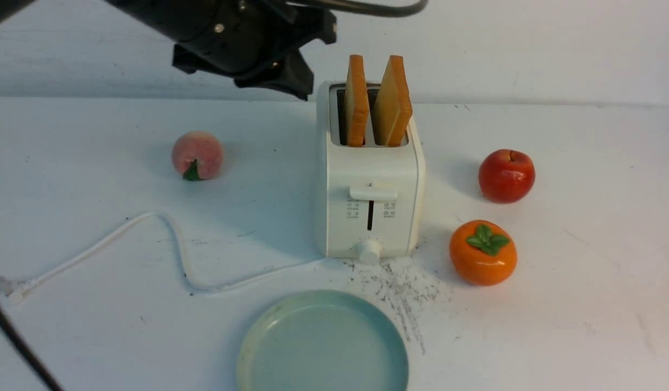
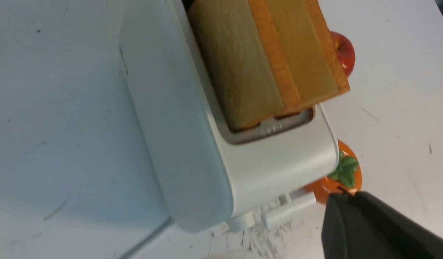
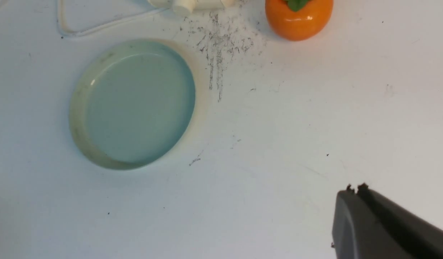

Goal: Take toasted bread from bread machine on white table place on plate.
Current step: 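Reach for a toast slice standing in the toaster with the left gripper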

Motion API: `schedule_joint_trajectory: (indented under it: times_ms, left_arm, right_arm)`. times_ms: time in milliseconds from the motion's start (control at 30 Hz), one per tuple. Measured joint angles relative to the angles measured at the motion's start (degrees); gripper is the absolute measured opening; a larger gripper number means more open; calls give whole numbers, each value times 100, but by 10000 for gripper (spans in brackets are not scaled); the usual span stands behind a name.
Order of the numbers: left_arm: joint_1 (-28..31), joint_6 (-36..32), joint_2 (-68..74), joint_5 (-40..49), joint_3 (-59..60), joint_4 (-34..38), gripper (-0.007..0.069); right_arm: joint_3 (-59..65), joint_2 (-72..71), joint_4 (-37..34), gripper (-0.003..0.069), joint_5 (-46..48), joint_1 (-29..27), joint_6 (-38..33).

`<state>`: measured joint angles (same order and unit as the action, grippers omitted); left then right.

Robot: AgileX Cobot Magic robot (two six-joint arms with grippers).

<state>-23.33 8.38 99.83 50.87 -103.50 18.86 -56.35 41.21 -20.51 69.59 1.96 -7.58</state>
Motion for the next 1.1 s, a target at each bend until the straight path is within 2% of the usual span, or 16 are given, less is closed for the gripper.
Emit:
schedule_joint_trajectory:
  times_ms: [133, 167, 200, 233, 300, 333, 367, 500, 700, 800, 900, 933, 967, 1000, 1033, 1100]
  left_arm:
    - [-208, -36, 713, -108, -682, -123, 126]
    - [-262, -49, 876, -170, -859, -180, 176]
    - [-271, -49, 907, -182, -859, -194, 176]
    - [-341, -49, 1132, -296, -1049, -344, 247]
    - [-394, -43, 1358, -485, -1197, -605, 328]
    - [-396, -37, 1376, -507, -1205, -629, 335]
    - [-396, 36, 1508, -659, -1247, -812, 382]
    - [-384, 141, 1756, -921, -1253, -1055, 428]
    - [-384, 129, 1950, -1112, -1259, -886, 428]
    - [-384, 117, 2036, -1149, -1264, -886, 397]
    - [-384, 147, 2084, -1075, -1269, -1051, 292]
    - [-384, 153, 2084, -1075, -1269, -1064, 281]
    - [-384, 224, 2084, -971, -1269, -1185, 175]
    - [-384, 296, 2077, -914, -1285, -1270, 108]
    - [-384, 344, 2077, -874, -1310, -1312, 81]
    - [-384, 424, 2056, -756, -1373, -1354, 88]
  right_arm:
    - [0, 0, -6, -5, 0, 0, 0]
    - [0, 0, -21, -4, 0, 0, 0]
    - [0, 0, -22, -4, 0, 0, 0]
    - [0, 0, -33, -3, 0, 0, -23]
    - [0, 0, -45, -2, 0, 0, -89]
    - [0, 0, -45, -2, 0, 0, -95]
    - [0, 0, -45, -1, 0, 0, -159]
    - [0, 0, -45, 1, 0, 0, -173]
    - [0, 0, -45, 4, 0, 0, -175]
    - [0, 0, -51, 6, 0, 0, -175]
    - [0, 0, -51, 8, 0, 0, -175]
    - [0, 0, -51, 8, 0, 0, -175]
    - [0, 0, -51, 10, 0, 0, -175]
    - [0, 0, -51, 11, 0, 0, -175]
    - [0, 0, -51, 12, 0, 0, -175]
    - [0, 0, -51, 12, 0, 0, -175]
